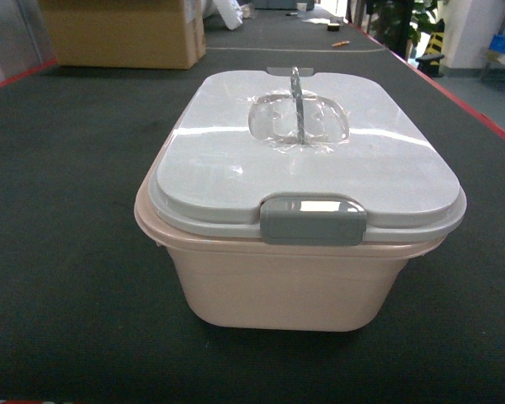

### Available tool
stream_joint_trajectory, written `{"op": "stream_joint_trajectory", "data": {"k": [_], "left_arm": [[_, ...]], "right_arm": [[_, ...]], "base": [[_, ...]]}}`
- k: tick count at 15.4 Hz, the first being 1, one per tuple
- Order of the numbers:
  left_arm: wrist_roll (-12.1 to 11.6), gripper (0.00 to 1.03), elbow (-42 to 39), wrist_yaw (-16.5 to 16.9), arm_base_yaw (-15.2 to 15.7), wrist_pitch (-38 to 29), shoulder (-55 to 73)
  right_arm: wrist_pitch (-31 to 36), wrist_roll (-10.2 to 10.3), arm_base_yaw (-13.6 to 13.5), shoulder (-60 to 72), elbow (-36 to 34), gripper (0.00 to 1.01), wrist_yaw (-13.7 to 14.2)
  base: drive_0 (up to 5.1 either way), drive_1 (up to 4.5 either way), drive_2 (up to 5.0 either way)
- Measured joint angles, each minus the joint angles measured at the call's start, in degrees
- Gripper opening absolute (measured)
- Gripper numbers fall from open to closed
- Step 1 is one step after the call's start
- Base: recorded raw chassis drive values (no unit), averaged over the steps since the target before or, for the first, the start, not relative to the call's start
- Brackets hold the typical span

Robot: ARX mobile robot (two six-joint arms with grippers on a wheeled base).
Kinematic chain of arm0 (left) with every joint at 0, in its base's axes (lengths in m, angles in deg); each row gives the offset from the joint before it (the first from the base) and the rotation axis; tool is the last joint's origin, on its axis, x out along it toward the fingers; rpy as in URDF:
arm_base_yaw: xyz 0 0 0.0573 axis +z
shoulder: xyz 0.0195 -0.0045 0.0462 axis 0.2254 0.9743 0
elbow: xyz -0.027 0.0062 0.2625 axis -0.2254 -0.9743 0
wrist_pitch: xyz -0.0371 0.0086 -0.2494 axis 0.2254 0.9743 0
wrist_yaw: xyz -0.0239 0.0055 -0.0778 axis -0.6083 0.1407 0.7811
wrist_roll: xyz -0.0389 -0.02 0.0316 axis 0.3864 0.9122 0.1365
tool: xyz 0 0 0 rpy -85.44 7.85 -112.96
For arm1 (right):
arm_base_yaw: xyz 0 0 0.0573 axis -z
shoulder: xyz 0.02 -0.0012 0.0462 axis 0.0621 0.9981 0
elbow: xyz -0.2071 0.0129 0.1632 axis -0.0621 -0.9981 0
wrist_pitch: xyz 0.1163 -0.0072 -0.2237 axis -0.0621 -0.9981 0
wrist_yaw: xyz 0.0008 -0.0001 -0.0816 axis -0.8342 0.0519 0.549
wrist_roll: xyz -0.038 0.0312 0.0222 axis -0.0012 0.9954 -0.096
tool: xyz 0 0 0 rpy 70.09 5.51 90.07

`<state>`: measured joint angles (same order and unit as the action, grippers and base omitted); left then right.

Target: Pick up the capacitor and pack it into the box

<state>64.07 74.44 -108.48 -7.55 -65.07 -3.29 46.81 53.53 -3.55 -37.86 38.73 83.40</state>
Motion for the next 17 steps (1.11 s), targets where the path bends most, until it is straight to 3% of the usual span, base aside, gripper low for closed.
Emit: {"op": "stream_joint_trajectory", "data": {"k": [3,4,6,7,9,11,12,14,15,17], "left_arm": [[-0.4,0.97,0.0,1.3,-0.1,0.6,0.1],[-1.7,0.92,-0.4,5.0,0.6,1.6,-0.5],[-3.0,0.87,-2.1,8.3,1.3,0.4,-1.6],[-4.2,0.8,-5.2,11.6,2.5,-0.5,-3.8],[-6.1,0.55,-15.2,16.4,6.7,-4.0,-11.1],[-6.5,0.02,-30.9,22.8,12.6,-6.3,-23.1],[-6.5,0.02,-36.4,25.5,14.9,-4.6,-29.9],[-6.5,0.02,-38.4,26.6,16.1,-3.0,-33.6],[-6.5,0.02,-39.8,30.4,20.0,-1.4,-36.4],[-6.5,0.02,-43.1,31.1,20.5,5.0,-45.9]], "right_arm": [[-0.1,0.0,0.0,0.0,0.0,0.98,0.0],[-0.1,0.0,0.0,0.0,0.0,0.98,0.0],[0.0,0.0,0.0,0.0,0.0,0.98,0.0],[0.0,0.0,0.0,0.0,0.0,0.98,0.0],[0.0,0.0,0.0,0.0,0.0,0.98,0.0],[0.0,0.0,0.0,0.0,0.0,0.98,0.0],[0.0,0.0,0.0,0.0,0.0,0.98,0.0],[0.0,0.0,0.0,0.0,0.0,0.98,0.0],[0.0,0.0,0.0,0.0,0.0,0.98,0.0],[0.0,0.0,0.0,0.0,0.0,0.98,0.0]], "base": [[0.0,0.0,0.0],[0.0,0.0,0.0],[0.0,0.0,0.0],[0.0,0.0,0.0],[0.0,0.0,0.0],[0.0,0.0,0.0],[0.0,0.0,0.0],[0.0,0.0,0.0],[0.0,0.0,0.0],[0.0,0.0,0.0]]}}
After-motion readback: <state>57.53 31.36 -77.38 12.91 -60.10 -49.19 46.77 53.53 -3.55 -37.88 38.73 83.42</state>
